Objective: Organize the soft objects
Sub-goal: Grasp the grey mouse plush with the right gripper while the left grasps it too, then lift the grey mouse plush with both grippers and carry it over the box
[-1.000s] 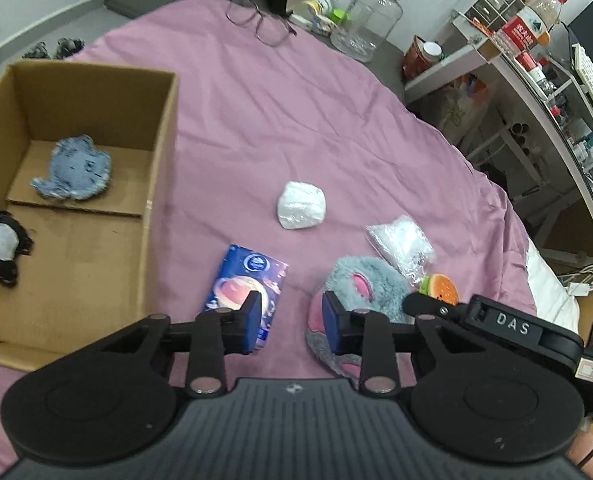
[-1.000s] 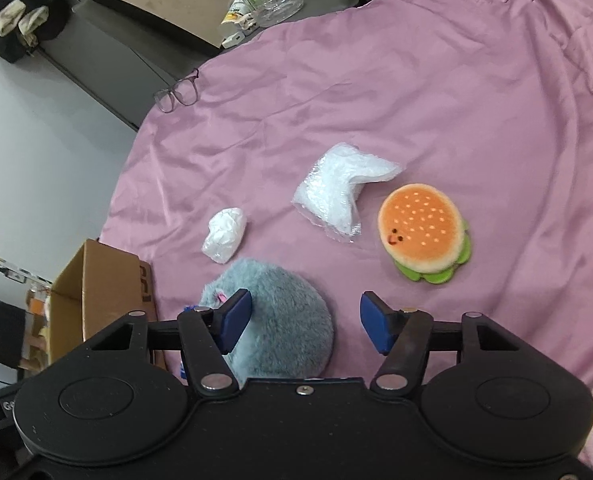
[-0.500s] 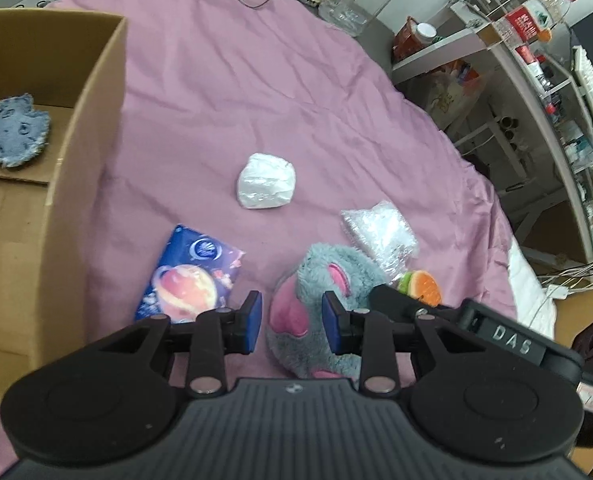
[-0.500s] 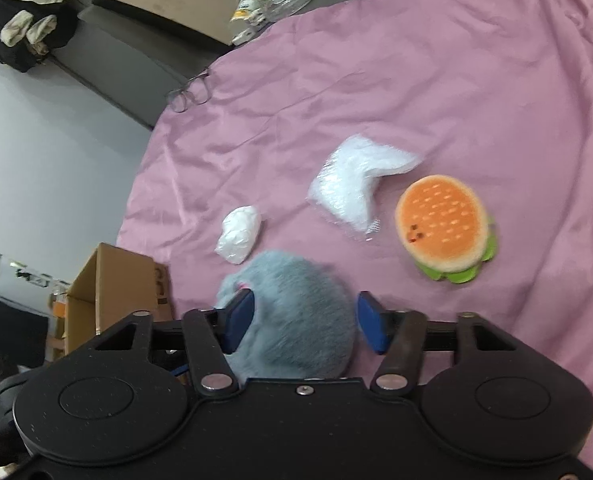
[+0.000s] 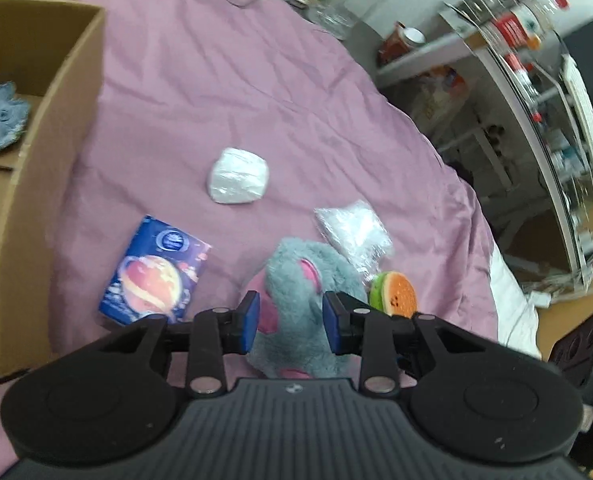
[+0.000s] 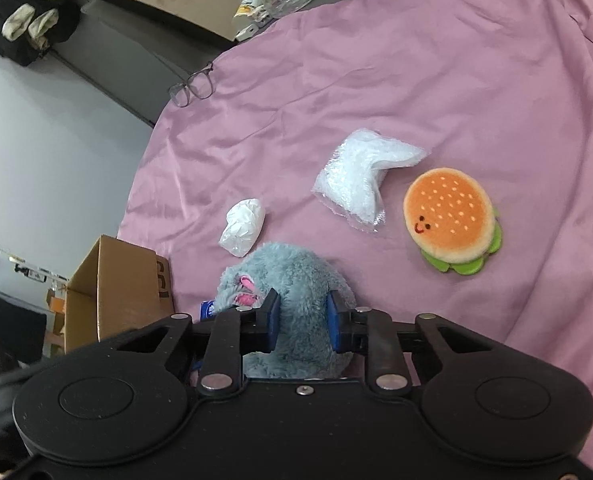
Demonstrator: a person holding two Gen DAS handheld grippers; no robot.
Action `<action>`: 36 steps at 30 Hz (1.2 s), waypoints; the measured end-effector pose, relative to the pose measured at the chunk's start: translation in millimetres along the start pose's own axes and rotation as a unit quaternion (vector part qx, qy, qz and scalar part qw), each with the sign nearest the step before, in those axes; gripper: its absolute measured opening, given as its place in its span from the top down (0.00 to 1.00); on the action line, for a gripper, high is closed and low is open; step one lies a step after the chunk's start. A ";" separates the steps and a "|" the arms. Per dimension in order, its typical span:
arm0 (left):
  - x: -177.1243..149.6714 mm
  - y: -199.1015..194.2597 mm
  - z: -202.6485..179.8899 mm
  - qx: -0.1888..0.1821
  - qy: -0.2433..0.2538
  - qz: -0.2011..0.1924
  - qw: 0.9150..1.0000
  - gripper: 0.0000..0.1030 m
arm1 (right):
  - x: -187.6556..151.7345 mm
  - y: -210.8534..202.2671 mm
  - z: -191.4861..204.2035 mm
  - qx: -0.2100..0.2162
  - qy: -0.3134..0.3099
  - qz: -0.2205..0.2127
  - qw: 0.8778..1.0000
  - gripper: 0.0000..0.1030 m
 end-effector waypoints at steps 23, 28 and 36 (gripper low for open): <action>-4.0 -41.6 -13.0 -0.061 0.021 -0.010 0.998 0.77 | -12.8 -59.4 37.5 -0.036 -0.039 -0.063 0.997 0.83; -1.5 -62.3 -18.1 -0.071 0.038 -0.026 0.996 0.77 | -16.3 -73.6 55.4 -0.035 -0.050 -0.083 0.995 0.83; 6.0 -91.5 -18.9 -0.072 0.050 -0.037 0.995 0.77 | -22.6 -87.4 81.9 -0.032 -0.059 -0.101 0.993 0.83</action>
Point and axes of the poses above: each gripper's, at about its wrist camera, not at the fingertips, and y roughly the way its jaws point, z to its left, x to its top, the point moved 6 cm from there along y, roughly the way its jaws point, and after that the axes turned 1 degree about -x, right-handed, at the moved point
